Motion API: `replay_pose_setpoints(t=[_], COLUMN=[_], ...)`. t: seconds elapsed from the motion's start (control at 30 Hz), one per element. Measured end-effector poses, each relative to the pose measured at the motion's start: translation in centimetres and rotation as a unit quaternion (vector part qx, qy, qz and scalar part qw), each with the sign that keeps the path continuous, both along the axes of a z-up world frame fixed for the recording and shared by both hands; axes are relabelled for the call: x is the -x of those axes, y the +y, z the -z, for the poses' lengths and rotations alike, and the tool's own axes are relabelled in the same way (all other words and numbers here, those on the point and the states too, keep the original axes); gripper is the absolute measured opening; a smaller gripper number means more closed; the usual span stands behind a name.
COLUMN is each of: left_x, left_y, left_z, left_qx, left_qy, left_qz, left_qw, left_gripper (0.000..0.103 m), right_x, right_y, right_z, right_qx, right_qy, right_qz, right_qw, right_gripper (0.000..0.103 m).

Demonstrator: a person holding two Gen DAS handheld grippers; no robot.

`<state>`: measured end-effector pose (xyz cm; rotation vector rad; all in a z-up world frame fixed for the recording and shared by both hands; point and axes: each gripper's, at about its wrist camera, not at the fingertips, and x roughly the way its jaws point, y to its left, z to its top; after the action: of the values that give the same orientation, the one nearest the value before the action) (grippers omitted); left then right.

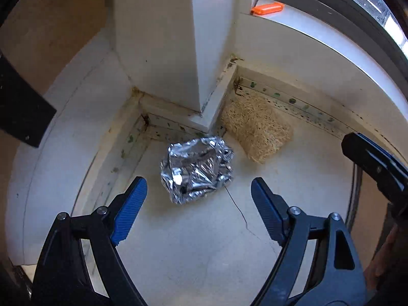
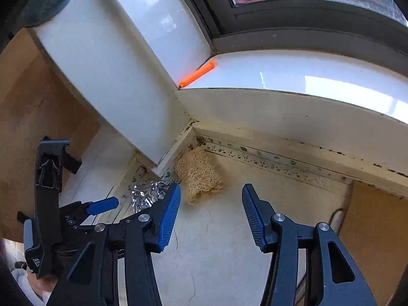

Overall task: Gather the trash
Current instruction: 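Raise both tools back up to the foil ball and scrubber, then grasp the foil ball with the left gripper while the right grasps the scrubber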

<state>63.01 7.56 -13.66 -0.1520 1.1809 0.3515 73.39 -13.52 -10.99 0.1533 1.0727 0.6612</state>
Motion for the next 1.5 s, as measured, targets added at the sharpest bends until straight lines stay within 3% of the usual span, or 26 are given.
replay_pose_setpoints(t=[0.27, 0.57, 0.77, 0.9, 1.0, 1.2, 1.33, 1.37, 1.5], left_x=[-0.6, -0.6, -0.5, -0.5, -0.8, -2.2, -2.7, -2.7, -2.5], left_y=[0.2, 0.4, -0.2, -0.4, -0.3, -0.7, 0.7, 1.0, 0.8], left_z=[1.8, 4.1, 5.6, 6.4, 7.0, 7.7, 8.1, 8.1, 8.3], left_qx=[-0.052, -0.044, -0.050, -0.047, -0.046, -0.027, 0.021, 0.022, 0.020], left_qy=[-0.040, -0.035, -0.024, -0.019, -0.021, -0.029, -0.037, -0.043, -0.054], left_qz=[-0.024, -0.034, -0.033, -0.033, -0.031, -0.032, -0.060, -0.068, -0.070], left_qw=[0.9976, 0.9978, 0.9979, 0.9982, 0.9983, 0.9987, 0.9973, 0.9965, 0.9959], left_gripper=[0.082, 0.082, 0.082, 0.082, 0.082, 0.082, 0.081, 0.076, 0.074], right_x=[-3.6, -3.6, -3.7, -3.2, -2.4, -0.9, 0.6, 0.7, 2.1], right_y=[2.5, 6.2, 8.9, 10.0, 9.8, 7.8, 6.1, 5.3, 4.1], right_z=[4.8, 6.6, 8.3, 9.3, 9.1, 8.8, 8.8, 8.7, 8.4], right_qx=[-0.022, -0.019, 0.008, 0.030, 0.029, 0.028, 0.016, 0.014, 0.001], right_qy=[0.029, 0.021, 0.023, 0.015, 0.001, 0.013, 0.018, 0.018, 0.018], right_qz=[-0.016, -0.052, -0.073, -0.090, -0.101, -0.082, -0.076, -0.074, -0.069], right_qw=[0.999, 0.998, 0.997, 0.995, 0.994, 0.996, 0.997, 0.997, 0.997], right_gripper=[0.052, 0.055, 0.055, 0.048, 0.040, 0.033, 0.033, 0.033, 0.032])
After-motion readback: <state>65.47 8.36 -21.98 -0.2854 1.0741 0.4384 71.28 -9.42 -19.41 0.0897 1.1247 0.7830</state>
